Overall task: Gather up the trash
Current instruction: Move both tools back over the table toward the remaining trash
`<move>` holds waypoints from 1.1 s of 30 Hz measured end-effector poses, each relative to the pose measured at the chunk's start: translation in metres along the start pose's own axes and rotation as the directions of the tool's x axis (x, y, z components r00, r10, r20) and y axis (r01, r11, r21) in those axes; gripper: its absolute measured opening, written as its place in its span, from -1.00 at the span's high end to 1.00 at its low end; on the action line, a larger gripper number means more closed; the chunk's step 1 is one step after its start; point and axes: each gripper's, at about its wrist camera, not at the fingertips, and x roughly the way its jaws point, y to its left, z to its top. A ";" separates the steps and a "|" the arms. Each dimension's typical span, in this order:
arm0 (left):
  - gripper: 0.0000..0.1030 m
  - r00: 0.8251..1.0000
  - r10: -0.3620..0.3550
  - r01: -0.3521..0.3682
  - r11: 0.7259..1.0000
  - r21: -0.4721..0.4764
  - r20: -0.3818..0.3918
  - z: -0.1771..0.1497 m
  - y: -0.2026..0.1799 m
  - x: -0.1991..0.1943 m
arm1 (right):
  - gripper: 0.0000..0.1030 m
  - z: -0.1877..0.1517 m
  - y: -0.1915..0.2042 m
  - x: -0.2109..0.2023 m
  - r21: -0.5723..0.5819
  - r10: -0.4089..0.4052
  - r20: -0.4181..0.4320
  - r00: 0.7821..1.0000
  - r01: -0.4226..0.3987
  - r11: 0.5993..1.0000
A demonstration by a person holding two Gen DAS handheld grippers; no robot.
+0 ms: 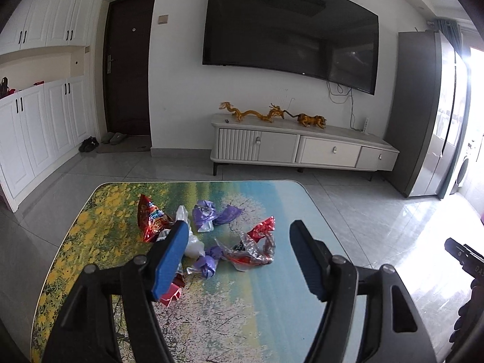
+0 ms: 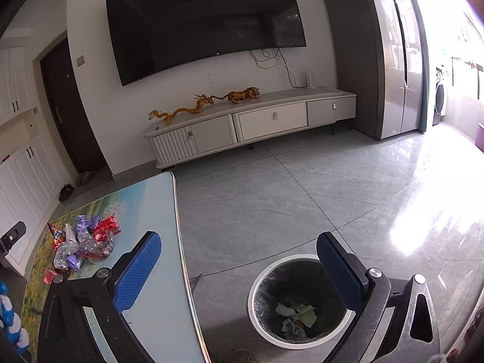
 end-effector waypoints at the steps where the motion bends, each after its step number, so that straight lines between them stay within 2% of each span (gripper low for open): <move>1: -0.32 1.000 0.003 -0.003 1.000 -0.006 -0.001 -0.001 0.005 0.000 | -1.00 0.000 0.005 0.000 -0.007 0.006 -0.002 1.000 -0.006 1.000; 5: -0.32 0.999 0.032 -0.032 0.998 -0.046 -0.011 -0.005 0.036 0.004 | -1.00 0.003 0.023 0.004 -0.038 0.035 -0.020 0.999 -0.035 0.999; 10: -0.32 0.994 0.099 -0.103 0.991 -0.089 -0.049 -0.019 0.093 0.012 | -1.00 0.004 0.048 0.020 -0.063 0.093 -0.058 0.994 -0.097 0.993; 16: -0.32 0.984 0.136 -0.150 0.981 -0.126 -0.116 -0.042 0.148 0.022 | -1.00 0.002 0.087 0.053 -0.080 0.195 -0.132 0.972 -0.206 0.975; 19: -0.32 0.980 0.096 -0.120 0.984 -0.132 -0.173 -0.056 0.161 0.031 | -1.00 -0.002 0.112 0.073 -0.102 0.250 -0.180 0.951 -0.271 0.957; 23: -0.32 0.969 -0.008 -0.028 0.990 -0.138 -0.249 -0.072 0.159 0.049 | -1.00 -0.012 0.148 0.101 -0.137 0.308 -0.252 0.917 -0.348 0.927; 26: -0.32 0.961 -0.052 0.011 0.989 -0.149 -0.273 -0.074 0.151 0.062 | -0.80 -0.018 0.169 0.121 -0.144 0.329 -0.295 0.897 -0.382 0.913; 28: -0.32 0.958 -0.071 0.027 0.987 -0.160 -0.276 -0.072 0.146 0.069 | -0.51 -0.018 0.180 0.136 -0.133 0.342 -0.323 0.882 -0.401 0.907; 33: -0.33 0.961 -0.056 0.011 0.986 -0.165 -0.270 -0.062 0.143 0.089 | -0.21 -0.014 0.188 0.164 -0.084 0.362 -0.354 0.863 -0.415 0.906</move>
